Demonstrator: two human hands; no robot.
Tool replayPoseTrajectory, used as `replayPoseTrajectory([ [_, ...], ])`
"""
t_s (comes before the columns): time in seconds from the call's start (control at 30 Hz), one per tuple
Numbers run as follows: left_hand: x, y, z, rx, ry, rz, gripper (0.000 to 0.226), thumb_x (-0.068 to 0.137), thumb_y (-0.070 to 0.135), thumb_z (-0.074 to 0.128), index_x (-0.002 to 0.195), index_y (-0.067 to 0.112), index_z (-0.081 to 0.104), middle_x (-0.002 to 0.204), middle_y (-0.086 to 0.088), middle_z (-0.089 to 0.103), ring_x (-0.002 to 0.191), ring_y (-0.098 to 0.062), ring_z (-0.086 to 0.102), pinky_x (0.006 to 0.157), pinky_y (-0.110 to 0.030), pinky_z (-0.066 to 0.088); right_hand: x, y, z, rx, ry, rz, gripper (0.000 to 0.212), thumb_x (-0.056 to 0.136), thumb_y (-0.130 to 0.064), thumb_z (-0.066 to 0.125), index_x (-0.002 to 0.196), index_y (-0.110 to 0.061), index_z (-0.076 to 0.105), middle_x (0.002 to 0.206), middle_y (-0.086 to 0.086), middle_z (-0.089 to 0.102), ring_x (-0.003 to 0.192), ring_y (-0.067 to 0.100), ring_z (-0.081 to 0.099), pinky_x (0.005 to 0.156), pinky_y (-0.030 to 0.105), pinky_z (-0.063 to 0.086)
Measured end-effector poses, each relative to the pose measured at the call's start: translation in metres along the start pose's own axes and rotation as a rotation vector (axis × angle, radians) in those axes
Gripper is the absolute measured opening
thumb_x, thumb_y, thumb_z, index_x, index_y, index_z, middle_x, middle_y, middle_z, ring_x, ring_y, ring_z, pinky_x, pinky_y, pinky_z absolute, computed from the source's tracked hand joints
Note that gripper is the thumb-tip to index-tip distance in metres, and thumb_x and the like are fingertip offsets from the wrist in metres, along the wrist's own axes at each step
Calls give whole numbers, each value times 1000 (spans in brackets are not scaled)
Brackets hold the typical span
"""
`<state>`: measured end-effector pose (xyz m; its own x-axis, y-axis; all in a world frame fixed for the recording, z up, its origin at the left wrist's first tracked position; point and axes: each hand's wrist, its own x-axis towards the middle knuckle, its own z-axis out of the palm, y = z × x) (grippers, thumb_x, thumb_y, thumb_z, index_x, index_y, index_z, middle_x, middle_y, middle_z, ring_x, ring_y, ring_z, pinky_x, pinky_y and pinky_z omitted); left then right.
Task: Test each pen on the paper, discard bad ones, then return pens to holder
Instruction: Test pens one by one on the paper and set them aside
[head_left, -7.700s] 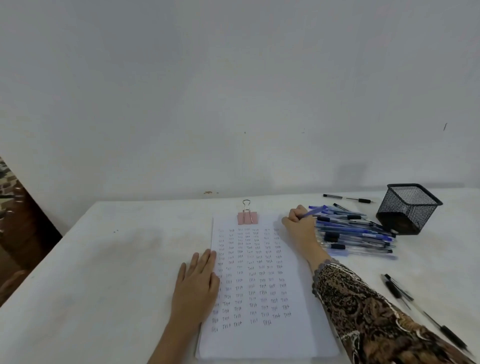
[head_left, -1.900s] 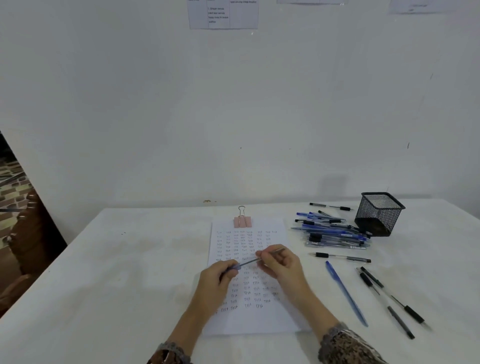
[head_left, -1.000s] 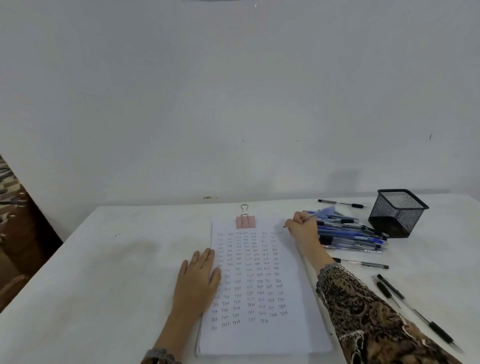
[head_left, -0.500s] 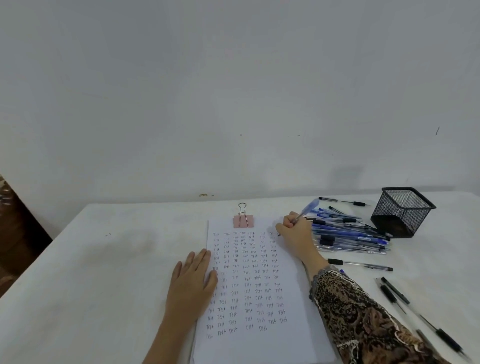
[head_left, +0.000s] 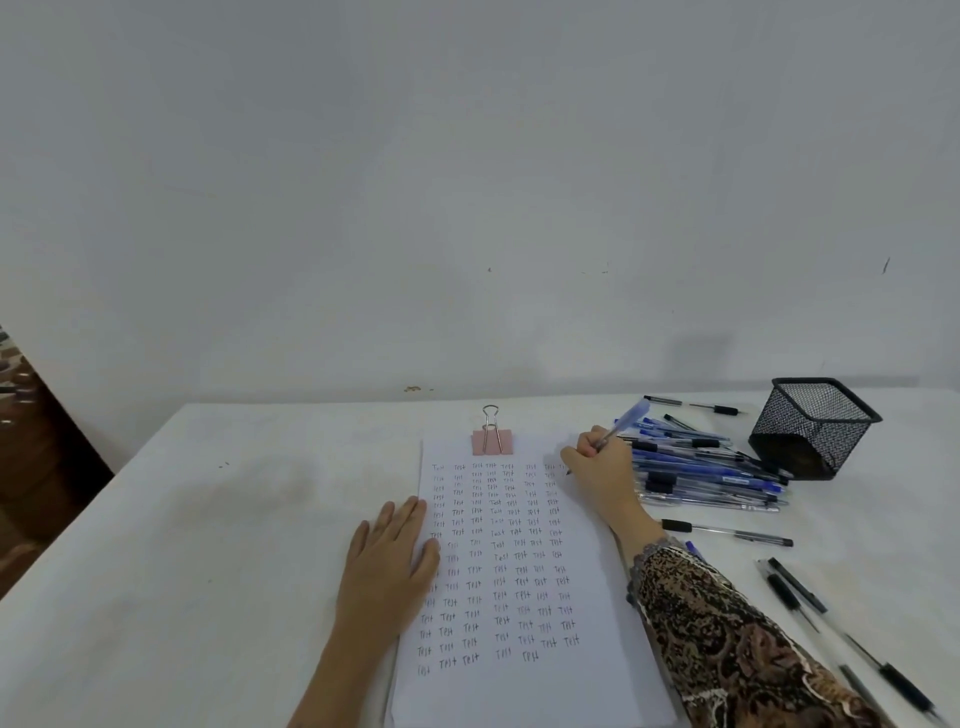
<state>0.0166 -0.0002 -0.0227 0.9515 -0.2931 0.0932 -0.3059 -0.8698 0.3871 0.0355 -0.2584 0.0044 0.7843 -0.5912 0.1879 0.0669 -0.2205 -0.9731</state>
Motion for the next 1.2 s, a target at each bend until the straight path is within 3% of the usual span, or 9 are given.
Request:
replayPoseTrajectory([
  [0.33, 0, -1, 1, 20, 2, 1, 91, 63, 60, -8, 146, 30, 14, 153, 16, 13, 142, -4, 4, 114, -26, -3, 0, 0, 0, -15, 13, -17, 48, 73, 17, 52, 50, -17, 25, 57, -1, 30, 54, 14, 27, 56, 16, 32],
  [0.47, 0, -1, 1, 17, 1, 7, 92, 62, 60, -8, 146, 28, 15, 153, 15, 13, 142, -5, 4, 114, -27, -2, 0, 0, -1, -25, 6, -15, 48, 72, 16, 52, 50, -17, 25, 55, -1, 29, 53, 15, 27, 57, 23, 31],
  [0.57, 0, 0, 0, 10, 0, 8, 92, 62, 60, -8, 146, 28, 15, 153, 15, 14, 142, -5, 4, 114, -27, -2, 0, 3, 0, 0, 54, -8, 47, 74, 16, 51, 51, -17, 27, 55, 1, 28, 54, 15, 27, 73, 11, 38],
  [0.63, 0, 0, 1, -1, 4, 10, 92, 62, 61, -7, 146, 28, 16, 153, 15, 14, 142, -5, 4, 114, -27, -2, 1, 1, 0, 12, 31, -16, 48, 74, 17, 50, 52, -18, 25, 55, 0, 27, 55, 14, 25, 83, 18, 35],
  [0.77, 0, -1, 0, 5, 6, 19, 92, 63, 61, -7, 146, 28, 16, 153, 14, 14, 142, -6, 5, 114, -26, -3, 2, 3, -1, 10, 34, 0, 47, 73, 17, 50, 53, -18, 25, 57, -1, 27, 55, 13, 26, 60, 19, 31],
  [0.93, 0, -1, 1, -18, 11, 26, 92, 63, 60, -6, 146, 27, 17, 153, 13, 15, 142, -6, 6, 114, -27, -2, 2, 3, 0, -23, 24, -31, 48, 73, 17, 49, 51, -18, 25, 55, 0, 26, 55, 15, 24, 68, 17, 32],
  [1.0, 1, -2, 1, -16, 12, 23, 92, 63, 60, -6, 146, 27, 17, 153, 13, 15, 142, -6, 6, 114, -27, -2, 2, 7, -2, 42, 32, 15, 47, 73, 16, 50, 52, -18, 25, 52, -2, 26, 53, 14, 25, 63, 19, 32],
  [1.13, 1, -2, 2, -5, 31, 37, 92, 63, 60, -8, 146, 27, 16, 153, 14, 15, 142, -6, 5, 114, -27, -2, 1, 5, -11, 462, 56, 179, 40, 87, -7, 57, 54, -16, 36, 38, -8, 36, 33, 6, 29, 35, 17, 26],
  [1.2, 0, -1, 1, -8, 35, 46, 93, 62, 60, -8, 146, 27, 16, 153, 13, 15, 142, -7, 5, 114, -27, -2, -1, -8, -15, 478, 100, 220, 44, 97, -24, 46, 55, -14, 39, 38, -7, 38, 31, 4, 29, 33, 15, 23],
])
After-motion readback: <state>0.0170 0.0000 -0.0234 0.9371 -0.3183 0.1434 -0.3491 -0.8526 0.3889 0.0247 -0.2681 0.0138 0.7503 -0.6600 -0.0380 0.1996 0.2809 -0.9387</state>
